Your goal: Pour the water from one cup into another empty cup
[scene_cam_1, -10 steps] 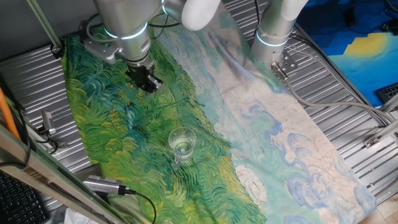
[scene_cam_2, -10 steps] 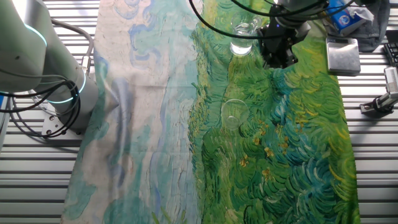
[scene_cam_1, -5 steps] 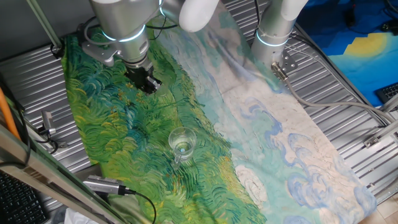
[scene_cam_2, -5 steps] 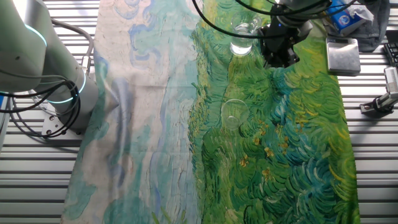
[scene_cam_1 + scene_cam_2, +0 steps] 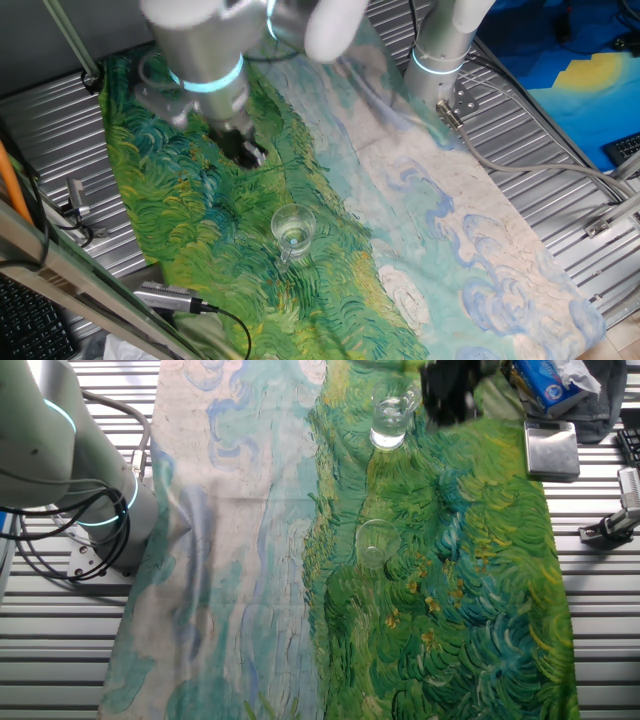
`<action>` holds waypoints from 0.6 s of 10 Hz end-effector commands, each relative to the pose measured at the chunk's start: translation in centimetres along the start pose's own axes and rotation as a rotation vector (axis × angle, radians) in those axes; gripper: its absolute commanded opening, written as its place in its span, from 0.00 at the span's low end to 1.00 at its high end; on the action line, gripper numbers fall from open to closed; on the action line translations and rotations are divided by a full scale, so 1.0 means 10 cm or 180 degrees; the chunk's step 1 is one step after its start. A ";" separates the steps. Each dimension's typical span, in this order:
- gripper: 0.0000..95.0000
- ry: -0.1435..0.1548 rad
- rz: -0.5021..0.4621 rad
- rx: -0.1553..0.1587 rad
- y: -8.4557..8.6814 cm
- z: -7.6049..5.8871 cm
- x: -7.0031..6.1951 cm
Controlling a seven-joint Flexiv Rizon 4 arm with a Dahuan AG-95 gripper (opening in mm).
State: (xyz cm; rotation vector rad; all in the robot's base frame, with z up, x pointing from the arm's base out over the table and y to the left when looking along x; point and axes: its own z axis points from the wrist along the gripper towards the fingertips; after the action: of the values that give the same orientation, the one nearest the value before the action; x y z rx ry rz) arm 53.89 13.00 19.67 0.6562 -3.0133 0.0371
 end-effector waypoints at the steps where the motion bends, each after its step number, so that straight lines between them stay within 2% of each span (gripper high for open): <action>1: 0.00 -0.0010 0.0185 0.0045 0.31 0.09 -0.14; 3: 0.00 -0.0007 0.0275 0.0053 0.54 0.15 -0.21; 6: 0.00 -0.0013 0.0281 0.0056 0.59 0.16 -0.22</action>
State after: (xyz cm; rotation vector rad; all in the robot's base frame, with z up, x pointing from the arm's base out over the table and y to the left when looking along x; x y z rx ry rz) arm 53.43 19.32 17.85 0.5240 -3.0460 0.0675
